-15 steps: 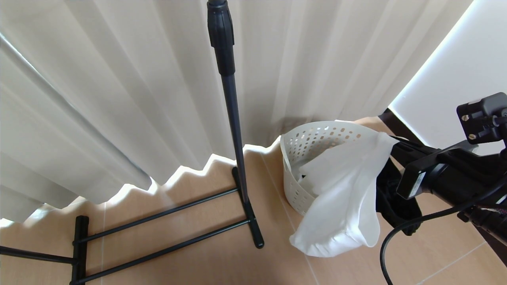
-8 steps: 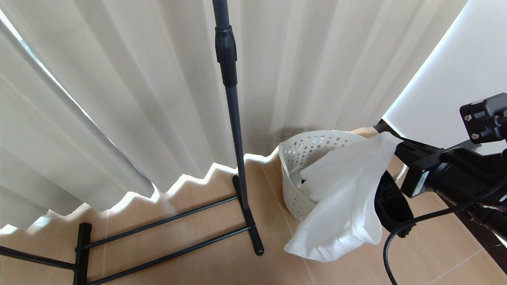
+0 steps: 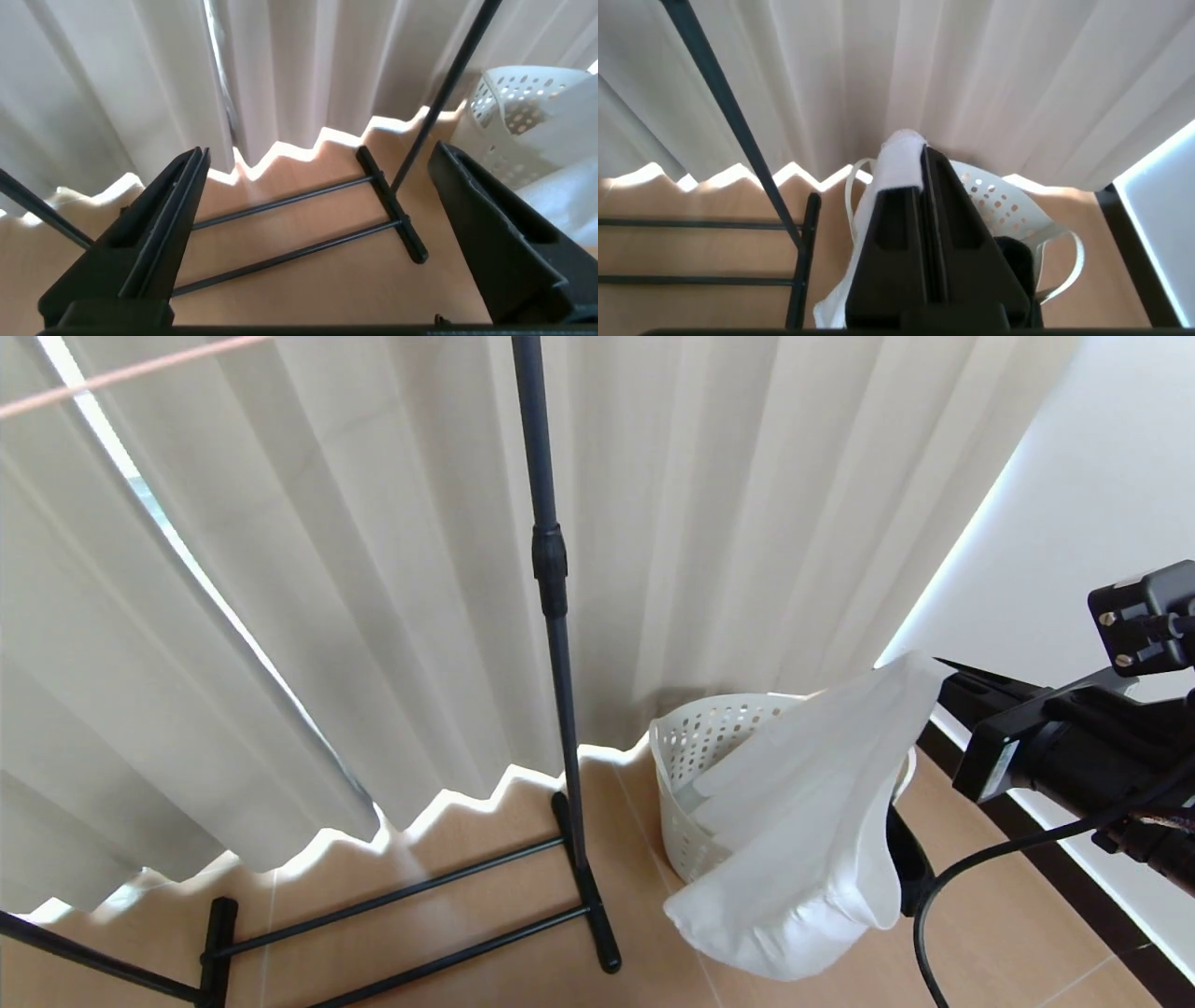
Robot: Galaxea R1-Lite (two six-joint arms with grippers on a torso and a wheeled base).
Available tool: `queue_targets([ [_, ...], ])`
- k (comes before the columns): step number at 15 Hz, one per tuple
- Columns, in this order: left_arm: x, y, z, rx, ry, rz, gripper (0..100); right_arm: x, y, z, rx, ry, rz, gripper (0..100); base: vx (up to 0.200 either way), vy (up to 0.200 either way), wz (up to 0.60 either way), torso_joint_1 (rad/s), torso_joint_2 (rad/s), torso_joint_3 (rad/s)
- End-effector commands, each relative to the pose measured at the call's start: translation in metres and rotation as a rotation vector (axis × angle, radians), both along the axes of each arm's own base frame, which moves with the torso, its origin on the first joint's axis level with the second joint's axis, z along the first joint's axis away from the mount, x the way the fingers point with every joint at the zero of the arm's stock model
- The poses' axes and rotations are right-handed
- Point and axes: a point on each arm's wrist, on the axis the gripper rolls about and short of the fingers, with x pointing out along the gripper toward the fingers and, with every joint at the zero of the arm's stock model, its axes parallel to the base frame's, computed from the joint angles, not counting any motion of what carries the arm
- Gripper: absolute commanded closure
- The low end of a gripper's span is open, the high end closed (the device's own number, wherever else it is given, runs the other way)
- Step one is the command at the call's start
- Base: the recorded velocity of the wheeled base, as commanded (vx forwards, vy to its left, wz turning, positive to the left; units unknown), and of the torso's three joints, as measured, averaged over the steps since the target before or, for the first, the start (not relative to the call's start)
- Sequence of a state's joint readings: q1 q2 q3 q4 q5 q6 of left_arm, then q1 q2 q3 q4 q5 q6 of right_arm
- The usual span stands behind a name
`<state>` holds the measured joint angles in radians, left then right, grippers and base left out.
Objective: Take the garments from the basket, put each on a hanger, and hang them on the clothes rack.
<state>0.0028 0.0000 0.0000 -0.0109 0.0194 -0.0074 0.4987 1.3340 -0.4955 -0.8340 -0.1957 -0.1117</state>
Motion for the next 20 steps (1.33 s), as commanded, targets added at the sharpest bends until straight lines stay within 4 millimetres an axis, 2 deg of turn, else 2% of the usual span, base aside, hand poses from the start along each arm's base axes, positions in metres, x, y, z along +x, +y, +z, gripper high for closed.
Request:
queue_targets([
  [1, 0.0, 0.0, 0.0, 0.0, 0.0, 0.001, 0, 0.0006, 0.0003, -0.0011, -0.003, 0.004, -0.001, 100, 0.0, 0.0, 0.0, 0.095, -0.44, -0.159],
  [12, 0.0, 0.0, 0.0, -0.002, 0.0, 0.001, 0, -0.0002, -0.0002, -0.0039, -0.008, 0.012, -0.001, 100, 0.0, 0.0, 0.0, 0.141, -0.47, -0.135],
  [20, 0.0, 0.0, 0.0, -0.003, 0.0, 0.002, 0, -0.0006, -0.0004, -0.004, -0.008, 0.012, -0.001, 100, 0.0, 0.0, 0.0, 0.211, -0.53, -0.299],
])
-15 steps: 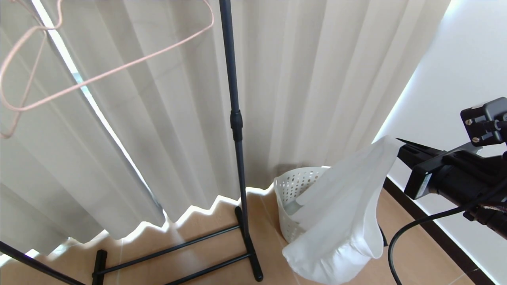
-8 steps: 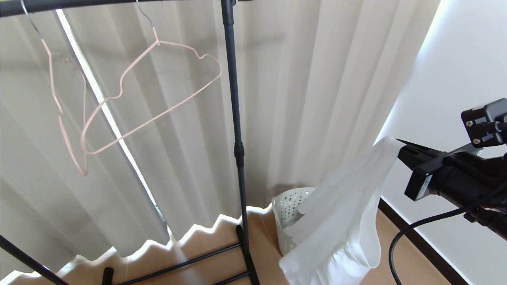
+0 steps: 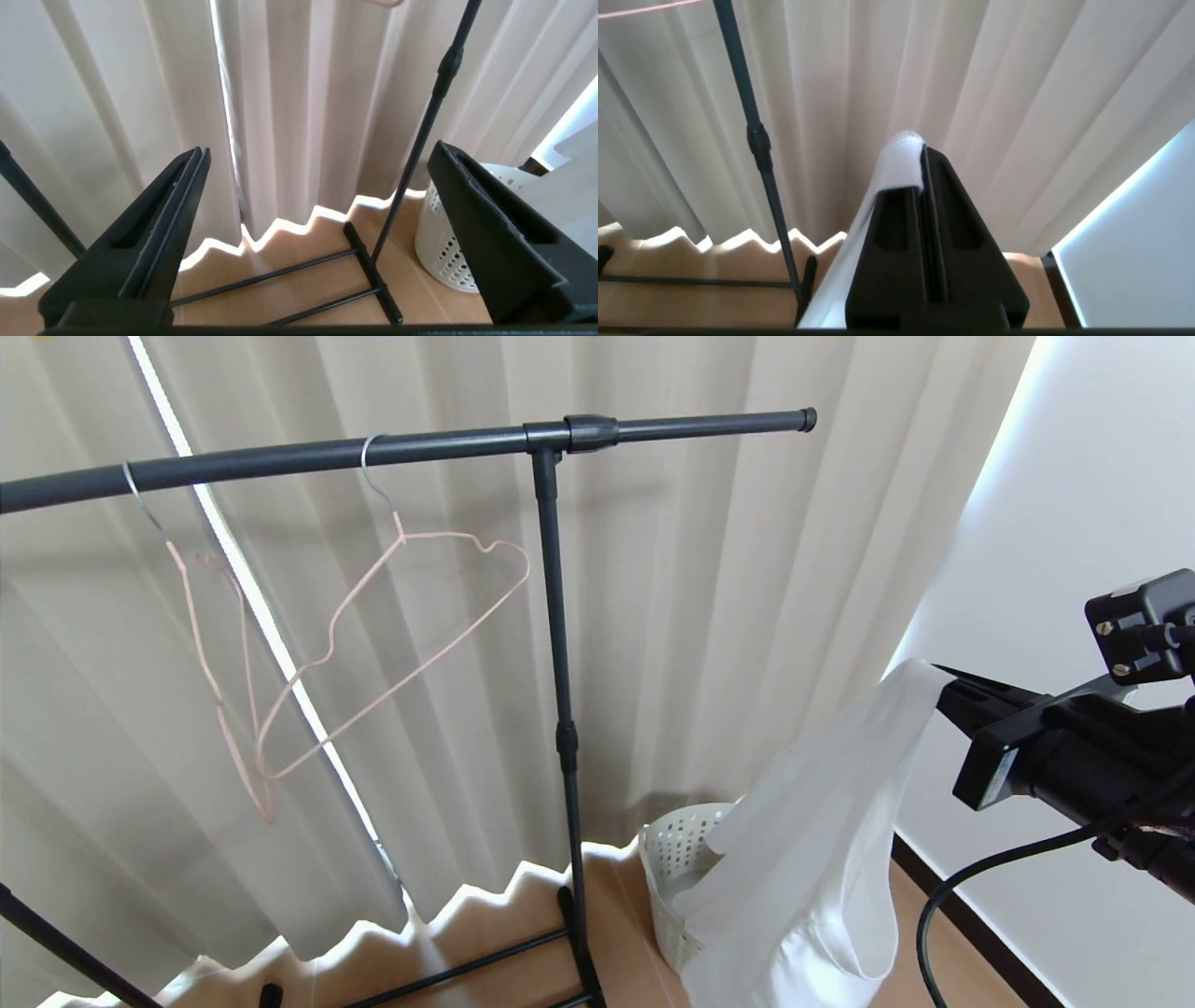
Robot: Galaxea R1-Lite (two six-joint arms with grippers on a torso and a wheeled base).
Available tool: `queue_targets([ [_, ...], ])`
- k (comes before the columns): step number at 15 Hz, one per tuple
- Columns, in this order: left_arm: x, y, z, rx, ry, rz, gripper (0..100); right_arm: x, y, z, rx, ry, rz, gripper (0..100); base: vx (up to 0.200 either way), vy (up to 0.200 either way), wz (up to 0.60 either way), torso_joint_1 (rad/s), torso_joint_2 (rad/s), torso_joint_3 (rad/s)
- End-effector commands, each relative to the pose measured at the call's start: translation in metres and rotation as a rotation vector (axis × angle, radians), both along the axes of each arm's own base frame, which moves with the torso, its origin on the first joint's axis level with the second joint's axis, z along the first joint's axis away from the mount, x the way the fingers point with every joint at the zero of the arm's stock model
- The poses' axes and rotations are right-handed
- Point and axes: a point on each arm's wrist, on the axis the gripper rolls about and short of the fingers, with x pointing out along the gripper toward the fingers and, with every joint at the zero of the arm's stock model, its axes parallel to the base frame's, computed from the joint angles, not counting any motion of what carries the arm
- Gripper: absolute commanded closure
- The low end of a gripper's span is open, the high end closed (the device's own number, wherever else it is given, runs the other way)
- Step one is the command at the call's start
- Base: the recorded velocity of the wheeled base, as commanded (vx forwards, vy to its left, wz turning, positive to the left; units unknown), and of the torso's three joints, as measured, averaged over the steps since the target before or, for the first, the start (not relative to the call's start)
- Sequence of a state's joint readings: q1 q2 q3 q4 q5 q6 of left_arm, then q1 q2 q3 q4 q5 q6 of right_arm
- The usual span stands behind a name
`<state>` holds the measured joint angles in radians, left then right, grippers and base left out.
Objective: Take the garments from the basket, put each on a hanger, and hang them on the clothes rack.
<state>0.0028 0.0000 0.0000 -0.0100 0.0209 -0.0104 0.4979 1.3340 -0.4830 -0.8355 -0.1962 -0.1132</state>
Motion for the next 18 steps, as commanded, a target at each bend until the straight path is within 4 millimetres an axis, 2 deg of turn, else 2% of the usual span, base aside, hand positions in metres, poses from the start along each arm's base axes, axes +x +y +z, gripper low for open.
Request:
queue_targets([
  [1, 0.0, 0.0, 0.0001, 0.0, -0.001, 0.001, 0, 0.0002, 0.0003, -0.0007, -0.002, 0.002, 0.0, 100, 0.0, 0.0, 0.0, 0.242, -0.57, -0.33],
  [7, 0.0, 0.0, 0.0001, 0.0, -0.001, 0.001, 0, 0.0001, 0.0002, -0.0011, -0.004, 0.003, 0.001, 100, 0.0, 0.0, 0.0, 0.243, -0.56, -0.249],
  [18, 0.0, 0.0, 0.0001, 0.003, -0.001, 0.001, 0, -0.0004, 0.0, -0.0028, -0.024, 0.003, 0.001, 100, 0.0, 0.0, 0.0, 0.173, -0.37, -0.188],
])
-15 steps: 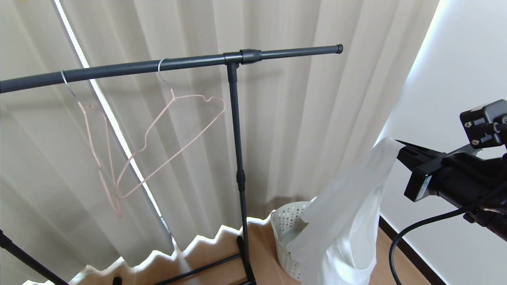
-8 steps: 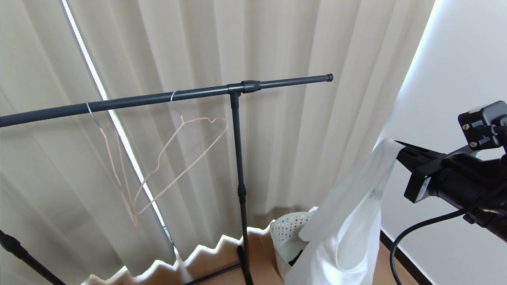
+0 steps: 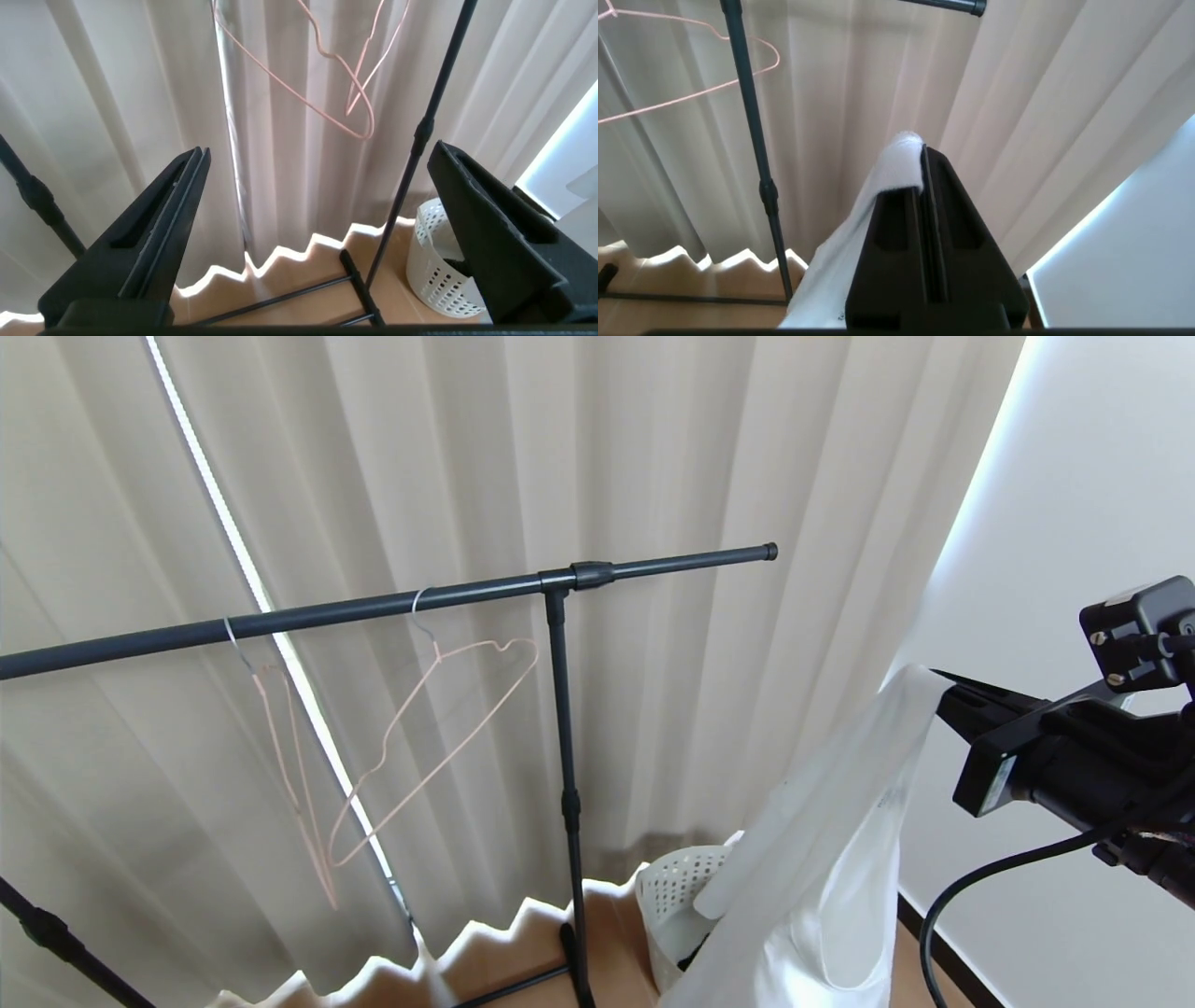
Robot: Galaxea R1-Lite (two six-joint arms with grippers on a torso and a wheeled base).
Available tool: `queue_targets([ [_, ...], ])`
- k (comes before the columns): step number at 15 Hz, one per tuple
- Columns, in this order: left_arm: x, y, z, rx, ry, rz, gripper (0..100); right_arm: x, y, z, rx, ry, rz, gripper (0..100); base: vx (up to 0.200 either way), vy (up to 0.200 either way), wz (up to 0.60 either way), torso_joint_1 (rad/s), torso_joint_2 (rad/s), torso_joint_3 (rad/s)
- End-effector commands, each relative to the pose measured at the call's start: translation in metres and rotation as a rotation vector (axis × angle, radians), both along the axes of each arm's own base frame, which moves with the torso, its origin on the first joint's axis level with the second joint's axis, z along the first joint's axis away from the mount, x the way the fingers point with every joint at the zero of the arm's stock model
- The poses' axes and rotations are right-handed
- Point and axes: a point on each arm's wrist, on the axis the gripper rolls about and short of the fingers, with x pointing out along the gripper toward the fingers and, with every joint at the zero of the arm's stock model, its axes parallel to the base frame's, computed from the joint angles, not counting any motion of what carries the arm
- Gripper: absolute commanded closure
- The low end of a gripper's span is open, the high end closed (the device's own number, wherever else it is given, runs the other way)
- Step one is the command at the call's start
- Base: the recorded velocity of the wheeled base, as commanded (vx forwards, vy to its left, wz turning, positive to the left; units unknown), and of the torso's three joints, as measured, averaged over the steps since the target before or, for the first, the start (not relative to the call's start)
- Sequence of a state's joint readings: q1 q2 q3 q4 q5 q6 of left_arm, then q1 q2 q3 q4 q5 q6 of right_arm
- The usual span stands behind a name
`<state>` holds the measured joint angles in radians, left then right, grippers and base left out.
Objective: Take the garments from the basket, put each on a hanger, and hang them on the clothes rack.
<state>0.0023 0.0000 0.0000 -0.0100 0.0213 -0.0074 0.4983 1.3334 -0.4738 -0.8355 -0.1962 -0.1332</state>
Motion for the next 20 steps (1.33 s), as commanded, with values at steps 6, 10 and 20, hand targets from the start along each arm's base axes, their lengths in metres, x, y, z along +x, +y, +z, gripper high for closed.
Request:
queue_targets([
  [6, 0.0, 0.0, 0.0001, 0.0, -0.001, 0.001, 0, -0.0003, -0.0001, -0.0007, -0.001, 0.002, 0.0, 100, 0.0, 0.0, 0.0, 0.16, -0.34, -0.183],
  [10, 0.0, 0.0, 0.0001, 0.0, -0.001, 0.002, 0, -0.0007, -0.0003, -0.0018, -0.023, -0.002, 0.001, 100, 0.0, 0.0, 0.0, 0.08, -0.18, -0.088],
  [20, 0.0, 0.0, 0.0001, 0.0, -0.001, 0.002, 0, -0.0013, -0.0006, -0.0026, -0.03, -0.002, 0.001, 100, 0.0, 0.0, 0.42, 0.003, 0.0, 0.001],
])
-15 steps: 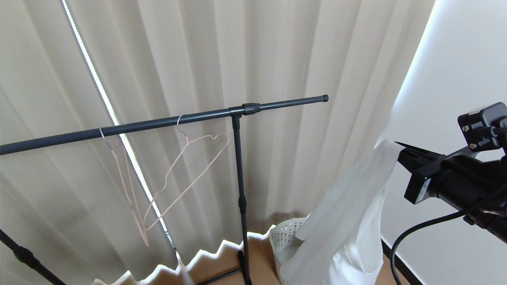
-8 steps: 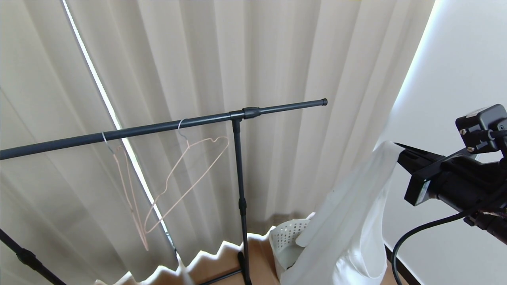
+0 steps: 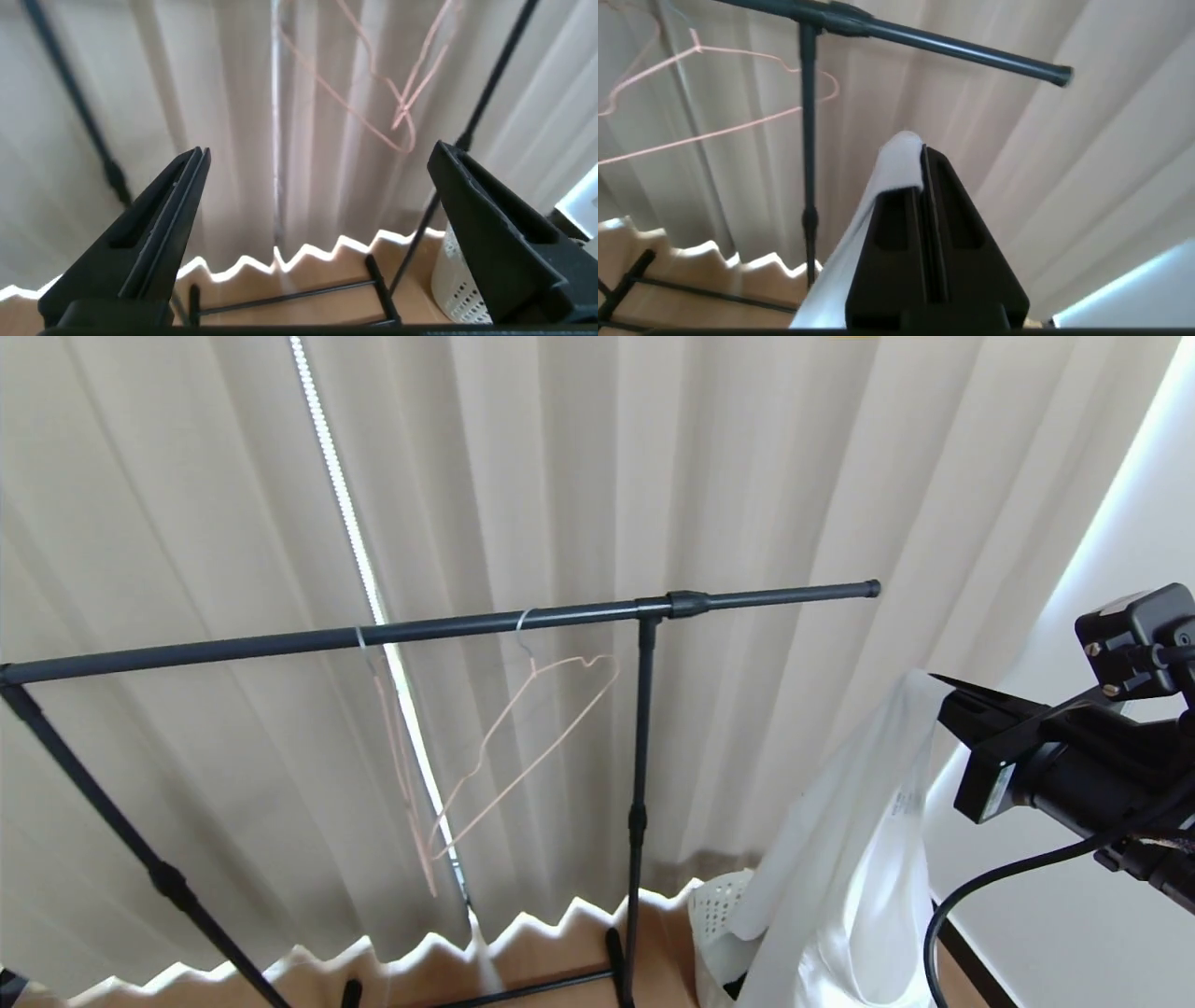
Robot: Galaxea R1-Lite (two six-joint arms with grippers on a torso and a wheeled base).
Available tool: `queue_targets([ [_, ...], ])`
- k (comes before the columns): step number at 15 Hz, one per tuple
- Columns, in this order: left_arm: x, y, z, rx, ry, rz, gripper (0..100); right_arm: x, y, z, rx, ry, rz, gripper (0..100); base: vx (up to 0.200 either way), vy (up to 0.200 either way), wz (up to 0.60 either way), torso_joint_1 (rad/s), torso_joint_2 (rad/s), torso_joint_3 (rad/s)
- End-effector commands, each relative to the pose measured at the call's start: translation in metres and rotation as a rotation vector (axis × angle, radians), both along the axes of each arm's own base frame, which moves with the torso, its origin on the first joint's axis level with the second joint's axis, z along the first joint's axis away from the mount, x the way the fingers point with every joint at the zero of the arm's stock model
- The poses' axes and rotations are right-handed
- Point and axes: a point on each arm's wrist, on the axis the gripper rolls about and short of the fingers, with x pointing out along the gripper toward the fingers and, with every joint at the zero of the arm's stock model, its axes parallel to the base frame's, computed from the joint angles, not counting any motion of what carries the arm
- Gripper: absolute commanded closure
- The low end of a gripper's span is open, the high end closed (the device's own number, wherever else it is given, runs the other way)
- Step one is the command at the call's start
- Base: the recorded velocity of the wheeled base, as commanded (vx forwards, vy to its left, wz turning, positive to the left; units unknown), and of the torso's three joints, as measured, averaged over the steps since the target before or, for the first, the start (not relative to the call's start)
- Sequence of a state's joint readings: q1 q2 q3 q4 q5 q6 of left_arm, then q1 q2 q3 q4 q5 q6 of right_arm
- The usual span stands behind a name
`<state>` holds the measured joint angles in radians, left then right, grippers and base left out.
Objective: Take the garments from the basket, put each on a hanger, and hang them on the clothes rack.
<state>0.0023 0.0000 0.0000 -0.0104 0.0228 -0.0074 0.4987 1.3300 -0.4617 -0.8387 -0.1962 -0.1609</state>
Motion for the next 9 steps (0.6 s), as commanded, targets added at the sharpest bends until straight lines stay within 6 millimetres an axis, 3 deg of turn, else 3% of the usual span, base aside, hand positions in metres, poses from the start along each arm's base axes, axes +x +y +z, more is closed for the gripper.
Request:
queue_targets([
  [1, 0.0, 0.0, 0.0, 0.0, 0.0, 0.001, 0, 0.0003, 0.0001, -0.0003, -0.001, 0.001, 0.0, 100, 0.0, 0.0, 0.6, 0.007, 0.01, 0.007],
  [7, 0.0, 0.0, 0.0, 0.0, 0.0, -0.001, 0, 0.0003, 0.0001, -0.0003, -0.001, 0.001, 0.0, 100, 0.0, 0.0, 0.0, 0.0, 0.0, 0.0],
  [9, 0.0, 0.0, 0.0, 0.0, 0.0, -0.001, 0, 0.0003, 0.0001, -0.0003, -0.001, 0.001, 0.0, 100, -0.2, 0.0, 0.0, 0.005, 0.0, 0.0],
])
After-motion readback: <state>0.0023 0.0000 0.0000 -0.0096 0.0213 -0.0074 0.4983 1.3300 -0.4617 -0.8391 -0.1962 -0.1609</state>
